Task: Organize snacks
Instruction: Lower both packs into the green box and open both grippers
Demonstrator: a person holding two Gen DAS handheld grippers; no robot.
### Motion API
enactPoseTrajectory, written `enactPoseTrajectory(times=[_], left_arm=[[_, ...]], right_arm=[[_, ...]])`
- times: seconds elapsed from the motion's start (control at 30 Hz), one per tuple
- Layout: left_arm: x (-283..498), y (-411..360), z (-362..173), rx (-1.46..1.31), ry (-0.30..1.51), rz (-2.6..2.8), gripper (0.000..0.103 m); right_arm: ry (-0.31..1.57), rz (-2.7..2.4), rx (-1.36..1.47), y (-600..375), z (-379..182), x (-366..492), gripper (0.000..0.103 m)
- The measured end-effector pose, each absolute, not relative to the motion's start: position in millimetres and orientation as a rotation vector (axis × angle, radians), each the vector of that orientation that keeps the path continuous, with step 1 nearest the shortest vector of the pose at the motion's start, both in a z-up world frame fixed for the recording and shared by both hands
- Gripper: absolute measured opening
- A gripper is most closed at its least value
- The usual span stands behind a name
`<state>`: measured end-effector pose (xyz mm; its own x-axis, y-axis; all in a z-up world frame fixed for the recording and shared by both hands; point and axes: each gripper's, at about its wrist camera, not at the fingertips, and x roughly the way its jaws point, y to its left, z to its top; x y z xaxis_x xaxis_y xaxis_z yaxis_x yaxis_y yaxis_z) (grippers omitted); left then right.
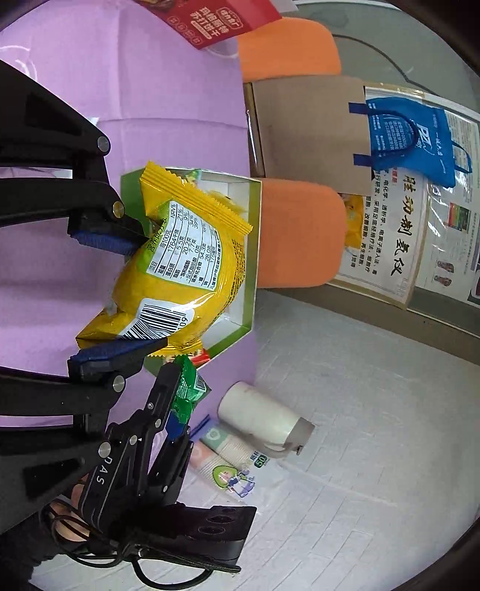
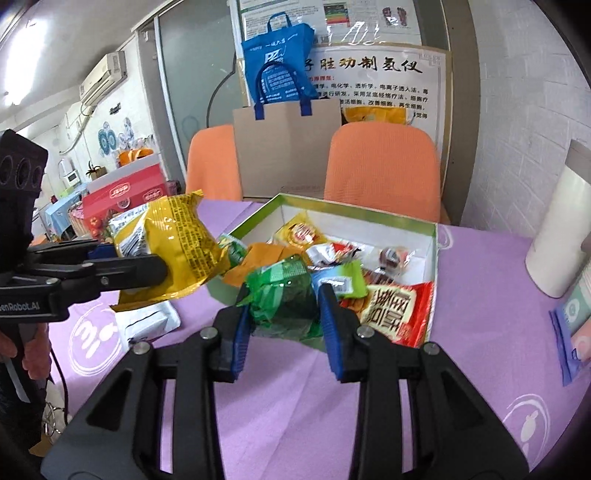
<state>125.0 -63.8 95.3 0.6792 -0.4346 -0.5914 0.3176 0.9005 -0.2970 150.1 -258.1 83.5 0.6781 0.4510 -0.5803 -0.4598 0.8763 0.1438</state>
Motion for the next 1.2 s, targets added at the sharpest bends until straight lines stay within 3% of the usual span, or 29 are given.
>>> enactPoseTrajectory(times=[0.4, 0.5, 0.53, 0.57, 0.6, 0.83, 1.2], left_arm=[[218, -89, 67, -0.207, 0.801, -0.313, 0.042], [226, -95, 57, -0.204, 0.824, -0.321, 0.046], [226, -97, 54, -0.193, 0.831, -0.323, 0.050], [225, -98, 51, -0.179, 0.843, -0.317, 0.067], [224, -99, 48, -0.162, 0.853, -0.299, 0.084], [213, -88, 45, -0.165, 0.835, -0.262, 0.087], [158, -73, 72, -0.105, 0.751, -0.163, 0.087]], right_arm=[[0.693, 0.345, 0.013, -279, 47, 222, 0.039], [0.692, 0.342, -0.021, -277, 39, 228, 0.056], [0.691, 0.336, -0.034, -277, 36, 227, 0.075], [0.677, 0.336, -0.043, -277, 35, 223, 0.090], [0.659, 0.340, -0.048, -278, 33, 220, 0.093], [0.682, 0.336, -0.038, -287, 24, 210, 0.095], [0.613, 0.419, 0.040, -291, 61, 160, 0.102]])
